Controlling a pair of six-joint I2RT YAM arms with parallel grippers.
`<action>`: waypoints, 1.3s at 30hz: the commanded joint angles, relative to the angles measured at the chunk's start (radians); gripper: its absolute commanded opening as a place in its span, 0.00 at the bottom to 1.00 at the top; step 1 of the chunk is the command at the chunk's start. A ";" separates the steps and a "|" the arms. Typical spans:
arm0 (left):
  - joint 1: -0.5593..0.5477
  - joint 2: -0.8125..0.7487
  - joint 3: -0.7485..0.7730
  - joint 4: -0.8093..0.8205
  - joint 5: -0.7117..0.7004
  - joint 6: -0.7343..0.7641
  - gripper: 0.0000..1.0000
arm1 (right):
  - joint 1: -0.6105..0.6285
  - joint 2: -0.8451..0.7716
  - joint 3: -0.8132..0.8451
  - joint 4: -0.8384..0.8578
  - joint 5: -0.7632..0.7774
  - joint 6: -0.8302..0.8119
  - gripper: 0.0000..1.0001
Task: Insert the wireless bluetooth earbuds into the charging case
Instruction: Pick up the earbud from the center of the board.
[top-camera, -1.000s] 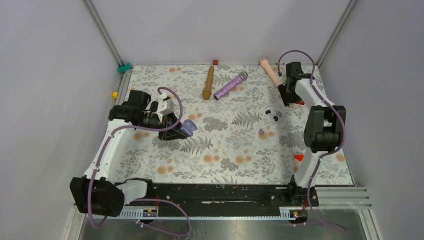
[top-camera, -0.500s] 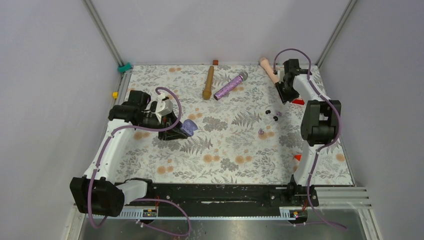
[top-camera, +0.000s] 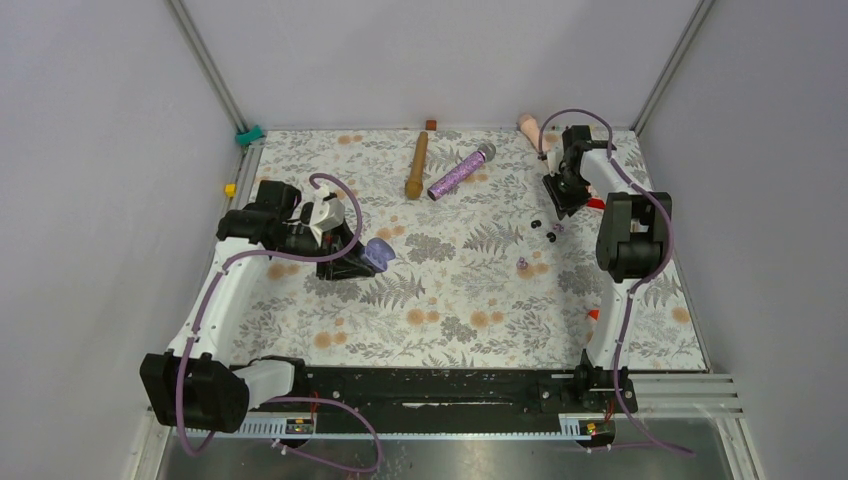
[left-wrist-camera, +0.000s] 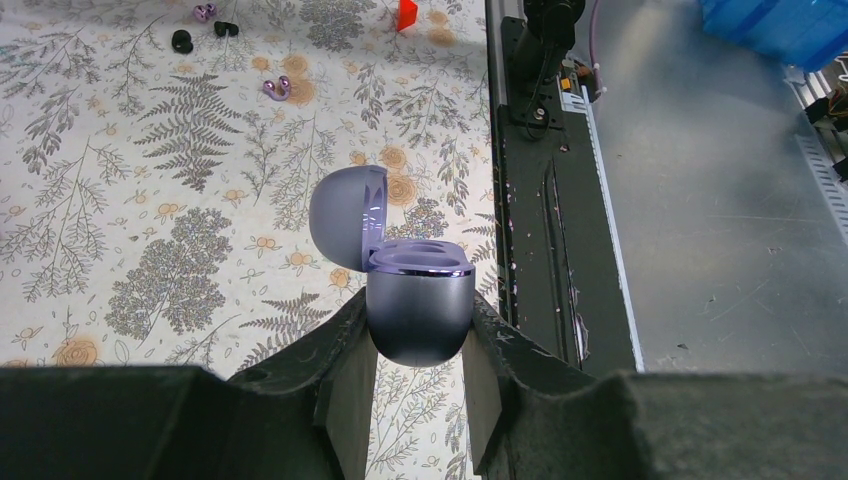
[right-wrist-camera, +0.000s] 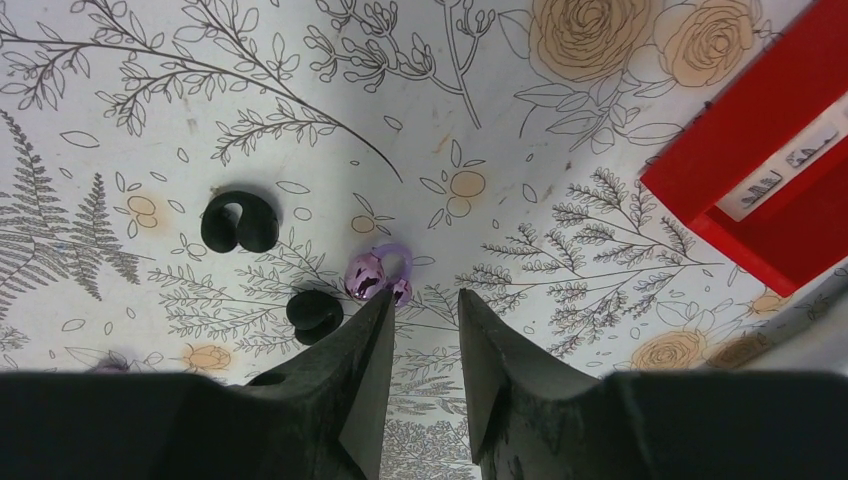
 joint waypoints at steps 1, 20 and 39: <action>0.005 0.003 0.013 0.000 0.064 0.032 0.00 | -0.001 0.039 0.052 -0.058 -0.024 -0.026 0.38; 0.007 0.017 0.015 0.000 0.066 0.035 0.01 | 0.041 0.061 0.061 -0.095 -0.038 -0.064 0.39; 0.007 0.019 0.016 0.000 0.069 0.037 0.01 | 0.094 0.041 0.029 -0.104 -0.037 -0.107 0.40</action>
